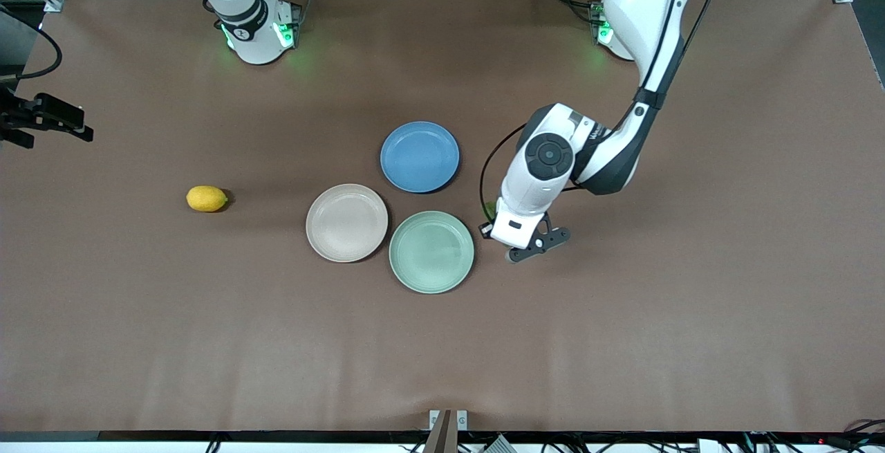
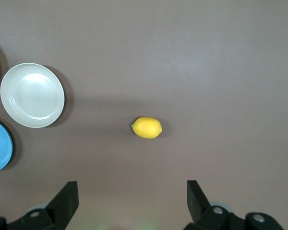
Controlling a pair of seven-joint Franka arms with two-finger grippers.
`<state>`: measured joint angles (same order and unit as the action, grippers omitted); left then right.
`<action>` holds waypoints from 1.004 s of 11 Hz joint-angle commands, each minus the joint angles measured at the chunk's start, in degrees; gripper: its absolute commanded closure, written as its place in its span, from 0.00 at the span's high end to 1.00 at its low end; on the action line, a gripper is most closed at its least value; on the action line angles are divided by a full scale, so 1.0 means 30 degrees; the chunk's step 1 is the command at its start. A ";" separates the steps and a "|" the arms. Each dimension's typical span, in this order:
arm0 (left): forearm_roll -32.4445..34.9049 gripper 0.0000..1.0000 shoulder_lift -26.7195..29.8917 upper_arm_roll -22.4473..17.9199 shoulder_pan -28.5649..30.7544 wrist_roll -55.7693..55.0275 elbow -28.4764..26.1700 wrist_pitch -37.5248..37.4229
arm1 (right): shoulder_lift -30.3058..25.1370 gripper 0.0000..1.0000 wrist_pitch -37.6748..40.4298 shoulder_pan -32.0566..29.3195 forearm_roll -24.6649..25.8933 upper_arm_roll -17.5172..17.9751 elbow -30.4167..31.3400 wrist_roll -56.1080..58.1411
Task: Place lemon and lettuce in plates
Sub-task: 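Carry the lettuce with the left gripper over the mint-green plate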
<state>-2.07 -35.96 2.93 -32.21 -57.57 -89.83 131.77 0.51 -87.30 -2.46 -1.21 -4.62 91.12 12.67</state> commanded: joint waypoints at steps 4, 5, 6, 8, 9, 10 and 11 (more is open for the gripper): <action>-0.0512 0.00 -0.2160 -0.0187 -0.1330 -0.2661 0.2517 -0.0359 | -0.0024 1.00 -0.0020 0.0028 0.0051 -0.0043 0.0065 0.0082; -0.0512 0.00 -0.2426 -0.0216 -0.1390 -0.2897 0.2842 -0.0330 | -0.0024 1.00 -0.0020 0.0028 0.0052 -0.0043 0.0065 0.0082; -0.0483 0.00 -0.2545 -0.0245 -0.1420 -0.2900 0.3019 -0.0184 | -0.0024 1.00 -0.0020 0.0028 0.0052 -0.0043 0.0094 0.0082; -0.0483 0.00 -0.2692 -0.0246 -0.1362 -0.2899 0.3401 -0.0125 | -0.0024 1.00 -0.0020 0.0028 0.0052 -0.0043 0.0123 0.0082; -0.0512 0.00 -0.2693 -0.0275 -0.1303 -0.2900 0.3749 0.0079 | -0.0024 1.00 0.0038 0.0057 0.0052 -0.0043 0.0182 0.0082; -0.0512 0.00 -0.2751 -0.0275 -0.1274 -0.2900 0.4101 0.0139 | -0.0053 1.00 0.0155 0.0000 0.0052 -0.0043 0.0356 0.0111; -0.0512 0.00 -0.3099 -0.0246 -0.1274 -0.2900 0.4482 0.0458 | -0.0112 1.00 0.0127 -0.0088 0.0052 -0.0043 0.0706 0.0111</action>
<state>-2.15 -43.24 2.64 -35.69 -65.31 -80.19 132.34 0.61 -87.24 -2.46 -1.17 -4.65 91.26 12.67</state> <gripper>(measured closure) 0.978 0.000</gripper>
